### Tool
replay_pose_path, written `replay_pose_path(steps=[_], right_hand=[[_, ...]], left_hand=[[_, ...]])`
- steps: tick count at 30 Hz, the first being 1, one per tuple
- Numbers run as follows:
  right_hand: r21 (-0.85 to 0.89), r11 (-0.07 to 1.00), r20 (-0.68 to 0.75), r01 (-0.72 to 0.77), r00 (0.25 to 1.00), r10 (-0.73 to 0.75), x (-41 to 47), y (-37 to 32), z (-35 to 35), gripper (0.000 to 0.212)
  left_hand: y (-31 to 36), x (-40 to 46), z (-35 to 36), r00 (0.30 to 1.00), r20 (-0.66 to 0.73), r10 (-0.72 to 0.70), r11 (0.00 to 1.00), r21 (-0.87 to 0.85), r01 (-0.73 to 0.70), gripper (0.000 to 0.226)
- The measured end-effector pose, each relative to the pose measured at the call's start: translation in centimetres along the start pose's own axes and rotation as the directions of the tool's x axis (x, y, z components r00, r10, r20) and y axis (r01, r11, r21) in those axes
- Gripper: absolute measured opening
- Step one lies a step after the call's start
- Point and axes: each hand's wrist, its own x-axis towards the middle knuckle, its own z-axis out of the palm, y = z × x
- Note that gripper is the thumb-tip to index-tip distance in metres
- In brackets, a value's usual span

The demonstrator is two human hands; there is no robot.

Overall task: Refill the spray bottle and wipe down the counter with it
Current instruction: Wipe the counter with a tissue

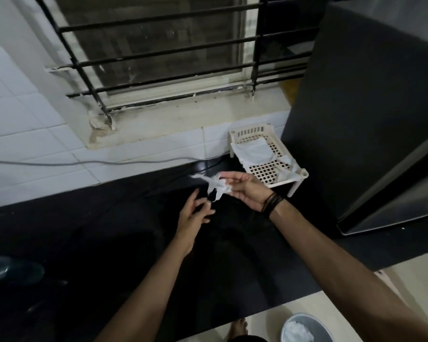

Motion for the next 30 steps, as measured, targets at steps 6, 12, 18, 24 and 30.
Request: replay_pose_path(steps=[6,12,18,24,30], right_hand=[[-0.360,0.933,-0.200,0.026,0.974,-0.104,1.5,6.8,7.0,0.037],[-0.441,0.896,-0.291,-0.049,0.952,-0.091,2.0,12.9,13.8,0.007],[-0.200,0.960,-0.551,-0.194,0.833,0.054,4.1,17.0,18.8,0.027],[-0.084,0.970,-0.833,-0.227,0.550,0.057,2.8,17.9,19.5,0.044],[-0.553,0.785,-0.667,-0.278,0.712,-0.218,0.4,24.4,27.3,0.013]], left_hand=[[0.3,-1.6,-3.6,0.992,-0.123,0.038,0.999,-0.021,-0.041,0.016],[-1.9,-2.3,-11.0,0.959,-0.211,0.187,0.870,0.488,-0.062,0.011],[-2.7,-4.0,-20.6,0.996,0.002,0.086,0.893,0.444,-0.078,0.033],[-5.1,-3.2,-34.2,0.937,-0.264,0.229,0.771,0.637,-0.009,0.030],[-9.3,-0.6,-38.7,0.975,-0.033,0.221,0.403,0.913,-0.061,0.055]])
